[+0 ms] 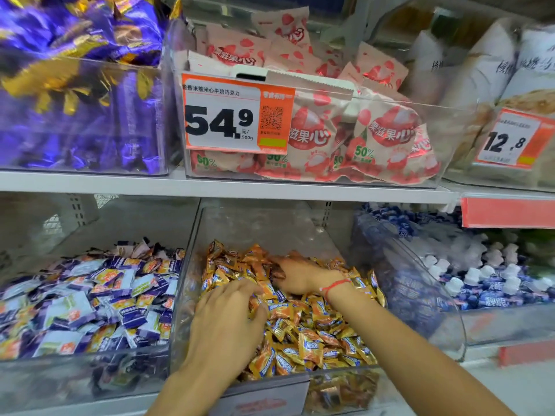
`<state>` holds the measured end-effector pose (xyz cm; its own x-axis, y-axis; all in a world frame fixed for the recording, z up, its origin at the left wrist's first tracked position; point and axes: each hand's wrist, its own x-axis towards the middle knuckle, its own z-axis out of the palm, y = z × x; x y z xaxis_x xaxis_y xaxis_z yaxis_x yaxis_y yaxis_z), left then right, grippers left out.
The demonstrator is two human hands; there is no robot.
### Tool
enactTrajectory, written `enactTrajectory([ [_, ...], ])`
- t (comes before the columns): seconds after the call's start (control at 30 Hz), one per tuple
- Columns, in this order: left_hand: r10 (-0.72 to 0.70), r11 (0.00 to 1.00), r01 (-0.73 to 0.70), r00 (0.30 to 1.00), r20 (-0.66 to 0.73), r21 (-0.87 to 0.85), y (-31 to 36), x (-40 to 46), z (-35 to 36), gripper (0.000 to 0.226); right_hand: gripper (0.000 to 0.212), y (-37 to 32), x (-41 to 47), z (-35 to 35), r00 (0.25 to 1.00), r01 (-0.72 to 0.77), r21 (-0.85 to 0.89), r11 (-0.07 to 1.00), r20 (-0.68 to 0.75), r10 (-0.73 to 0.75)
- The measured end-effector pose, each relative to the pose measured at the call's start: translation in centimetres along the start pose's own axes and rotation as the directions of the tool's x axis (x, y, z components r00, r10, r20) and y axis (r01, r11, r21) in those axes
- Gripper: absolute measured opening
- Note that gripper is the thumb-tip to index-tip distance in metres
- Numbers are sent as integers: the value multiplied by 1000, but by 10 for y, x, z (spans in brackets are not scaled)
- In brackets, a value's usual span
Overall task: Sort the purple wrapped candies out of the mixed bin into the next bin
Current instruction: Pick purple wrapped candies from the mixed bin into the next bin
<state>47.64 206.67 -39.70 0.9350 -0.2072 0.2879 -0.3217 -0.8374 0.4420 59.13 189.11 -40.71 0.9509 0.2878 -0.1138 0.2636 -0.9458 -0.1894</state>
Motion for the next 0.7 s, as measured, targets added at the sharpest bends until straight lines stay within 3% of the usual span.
enactTrajectory([
  [0.13, 11, 999, -13, 998, -59, -33, 1, 0, -3, 29, 35, 12, 2, -1, 994, -56, -118, 991, -97, 44],
  [0.23, 18, 998, -21, 998, -65, -53, 1, 0, -3, 28, 30, 17, -19, -10, 998, -23, -17, 1000, -62, 22],
  [0.33, 29, 996, -36, 995, -91, -79, 3, 0, -4, 27, 29, 21, -46, -21, 992, 0, 198, 980, -123, 24],
  [0.4, 35, 993, -47, 994, -104, -109, 5, 0, -4, 27, 27, 20, -64, -30, 981, 4, 453, 891, -176, 85],
  [0.47, 47, 985, -65, 993, -111, -160, 7, 1, -5, 32, 22, 10, -80, -37, 975, 37, 704, 710, -181, 129],
  [0.63, 32, 898, -70, 995, -95, -435, 11, 1, -5, 52, 25, -32, -94, -37, 977, 100, 887, 450, -174, 126],
  [0.7, -5, 866, -47, 995, -103, -499, 10, 1, -4, 50, 17, -46, -96, -37, 979, 117, 893, 434, -178, 102],
])
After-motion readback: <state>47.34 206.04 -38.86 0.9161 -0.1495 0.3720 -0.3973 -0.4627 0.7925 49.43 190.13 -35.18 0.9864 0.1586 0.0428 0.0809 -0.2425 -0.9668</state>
